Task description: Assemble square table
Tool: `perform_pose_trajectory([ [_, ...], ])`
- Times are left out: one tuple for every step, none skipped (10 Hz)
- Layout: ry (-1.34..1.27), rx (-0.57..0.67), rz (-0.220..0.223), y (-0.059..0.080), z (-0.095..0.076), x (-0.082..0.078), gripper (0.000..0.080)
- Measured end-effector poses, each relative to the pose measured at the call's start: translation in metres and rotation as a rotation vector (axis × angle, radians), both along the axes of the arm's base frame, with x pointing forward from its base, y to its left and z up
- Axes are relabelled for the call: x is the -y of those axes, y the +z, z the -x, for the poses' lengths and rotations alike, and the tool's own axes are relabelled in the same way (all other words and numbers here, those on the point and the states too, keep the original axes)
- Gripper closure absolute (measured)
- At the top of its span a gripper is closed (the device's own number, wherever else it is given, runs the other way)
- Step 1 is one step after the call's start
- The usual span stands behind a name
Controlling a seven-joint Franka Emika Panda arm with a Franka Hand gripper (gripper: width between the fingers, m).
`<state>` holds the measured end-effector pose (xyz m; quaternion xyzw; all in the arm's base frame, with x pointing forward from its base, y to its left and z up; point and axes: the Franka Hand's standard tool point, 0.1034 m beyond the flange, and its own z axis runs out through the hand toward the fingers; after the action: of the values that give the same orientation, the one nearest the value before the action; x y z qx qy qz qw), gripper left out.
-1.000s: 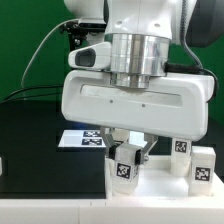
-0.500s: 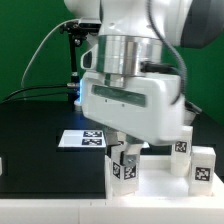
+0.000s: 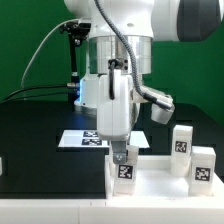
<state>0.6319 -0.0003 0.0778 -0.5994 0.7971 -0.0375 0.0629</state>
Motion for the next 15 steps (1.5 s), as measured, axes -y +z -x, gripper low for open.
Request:
perform_pose_trajectory([
  [0.009,0.0,0.002,0.0,0.0,0.001,0.0511],
  [0.062,-0.001,0.011,0.0,0.0,0.001,0.0511],
  [0.192,-0.007,0.03,0.002,-0.002,0.0,0.0345],
  [0.37,0.001,0.054,0.004,-0.004,-0.002,0.0193],
  [0.538,0.005,0.073,0.003,-0.004,-0.007,0.0193],
  [0.688,0.007,0.09,0.002,-0.003,-0.009,0.0163],
  [0.689,0.008,0.092,0.002,-0.003,-0.008,0.0154],
  [0.776,0.008,0.109,0.002,-0.003,-0.006,0.0154],
  [0.843,0.006,0.122,0.002,-0.003,-0.005,0.0154],
  [0.959,0.003,0.147,0.002,-0.004,-0.004,0.0151],
  [1.118,-0.002,0.184,0.003,-0.005,-0.003,0.0151],
  [1.114,-0.003,0.183,0.003,-0.005,-0.002,0.0151],
  [1.107,-0.003,0.182,0.003,-0.005,-0.002,0.0151],
  [1.104,-0.003,0.182,0.003,-0.005,-0.002,0.0238],
  [1.058,-0.004,0.175,0.002,-0.005,-0.002,0.0238],
])
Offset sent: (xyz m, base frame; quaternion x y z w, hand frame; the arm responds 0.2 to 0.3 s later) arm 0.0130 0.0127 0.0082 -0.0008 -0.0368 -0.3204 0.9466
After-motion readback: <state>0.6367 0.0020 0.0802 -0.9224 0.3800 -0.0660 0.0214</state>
